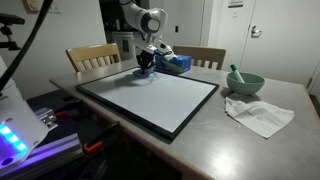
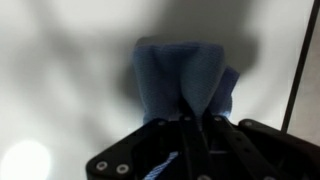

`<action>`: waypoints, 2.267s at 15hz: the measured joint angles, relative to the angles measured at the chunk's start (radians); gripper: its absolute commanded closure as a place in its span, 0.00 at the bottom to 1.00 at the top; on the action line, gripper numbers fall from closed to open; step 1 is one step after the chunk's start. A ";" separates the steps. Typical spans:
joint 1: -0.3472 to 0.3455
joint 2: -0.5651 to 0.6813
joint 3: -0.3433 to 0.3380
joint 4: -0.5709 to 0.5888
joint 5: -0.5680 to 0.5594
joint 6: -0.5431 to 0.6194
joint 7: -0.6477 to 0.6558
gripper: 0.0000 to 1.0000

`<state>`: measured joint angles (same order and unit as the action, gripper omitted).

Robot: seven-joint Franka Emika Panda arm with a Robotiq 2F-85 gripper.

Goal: Use the cloth to wipe the whiteboard on the table

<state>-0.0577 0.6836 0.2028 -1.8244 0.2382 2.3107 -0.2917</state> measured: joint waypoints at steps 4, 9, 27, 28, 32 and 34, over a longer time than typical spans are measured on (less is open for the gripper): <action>-0.033 0.000 0.003 -0.001 0.036 -0.055 -0.035 0.98; -0.063 0.000 -0.006 -0.002 0.042 -0.118 -0.044 0.98; -0.068 -0.019 -0.113 -0.003 0.027 -0.132 -0.032 0.98; -0.068 -0.020 -0.123 -0.003 0.023 -0.132 -0.032 0.98; -0.076 -0.023 -0.160 0.000 -0.016 -0.139 -0.034 0.98; -0.081 -0.023 -0.178 0.005 -0.056 -0.155 -0.036 0.98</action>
<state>-0.1391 0.6602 0.0251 -1.8191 0.1824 2.1554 -0.3278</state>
